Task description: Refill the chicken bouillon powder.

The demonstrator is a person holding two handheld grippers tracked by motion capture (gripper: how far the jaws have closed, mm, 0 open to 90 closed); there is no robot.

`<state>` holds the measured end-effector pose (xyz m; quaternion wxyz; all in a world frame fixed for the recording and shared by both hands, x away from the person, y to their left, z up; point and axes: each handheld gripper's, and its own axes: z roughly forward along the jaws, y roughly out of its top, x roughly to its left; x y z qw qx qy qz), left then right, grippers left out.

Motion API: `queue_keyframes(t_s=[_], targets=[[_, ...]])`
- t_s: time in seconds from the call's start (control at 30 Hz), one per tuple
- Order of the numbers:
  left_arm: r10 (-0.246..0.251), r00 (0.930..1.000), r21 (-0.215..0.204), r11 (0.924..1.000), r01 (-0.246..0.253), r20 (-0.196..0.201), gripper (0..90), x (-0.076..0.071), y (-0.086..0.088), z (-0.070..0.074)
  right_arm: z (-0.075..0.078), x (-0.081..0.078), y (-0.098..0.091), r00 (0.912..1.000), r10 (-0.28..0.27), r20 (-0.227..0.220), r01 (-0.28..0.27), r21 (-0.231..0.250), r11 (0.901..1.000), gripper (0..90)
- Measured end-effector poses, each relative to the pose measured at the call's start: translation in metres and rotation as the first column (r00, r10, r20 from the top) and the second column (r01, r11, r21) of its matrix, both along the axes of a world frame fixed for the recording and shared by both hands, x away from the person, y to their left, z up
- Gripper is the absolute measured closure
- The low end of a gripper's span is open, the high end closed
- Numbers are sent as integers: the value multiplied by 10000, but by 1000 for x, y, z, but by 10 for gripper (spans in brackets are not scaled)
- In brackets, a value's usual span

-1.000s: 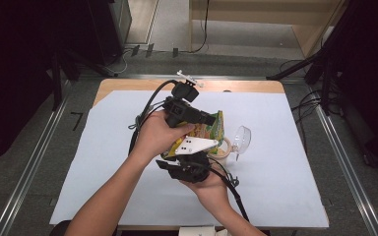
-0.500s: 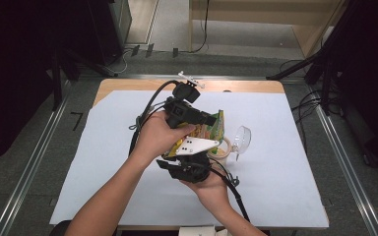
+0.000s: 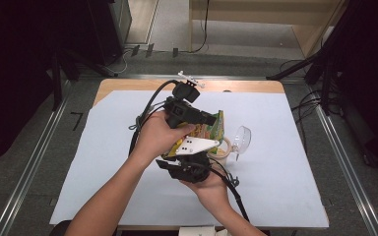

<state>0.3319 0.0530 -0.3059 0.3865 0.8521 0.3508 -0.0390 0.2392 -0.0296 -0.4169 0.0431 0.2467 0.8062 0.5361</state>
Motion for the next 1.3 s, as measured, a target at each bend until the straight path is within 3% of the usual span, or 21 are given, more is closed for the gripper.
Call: queue_keyframes(t_s=[0.63, 0.97, 1.3], targets=[[108, 9991, -93, 9999, -112, -415, 783, 16, -1, -5, 2, 13, -2, 9991, 54, -428, -68, -331, 9994, 710], [65, 9941, -15, 10000, -67, -1084, 796, 28, -2, -5, 6, 16, -2, 9986, -37, -525, 18, -367, 9993, 711], [57, 9894, 54, 10000, -49, -1451, 788, 32, -1, -7, 8, 16, -3, 9990, -18, -445, -5, -520, 9986, 719]])
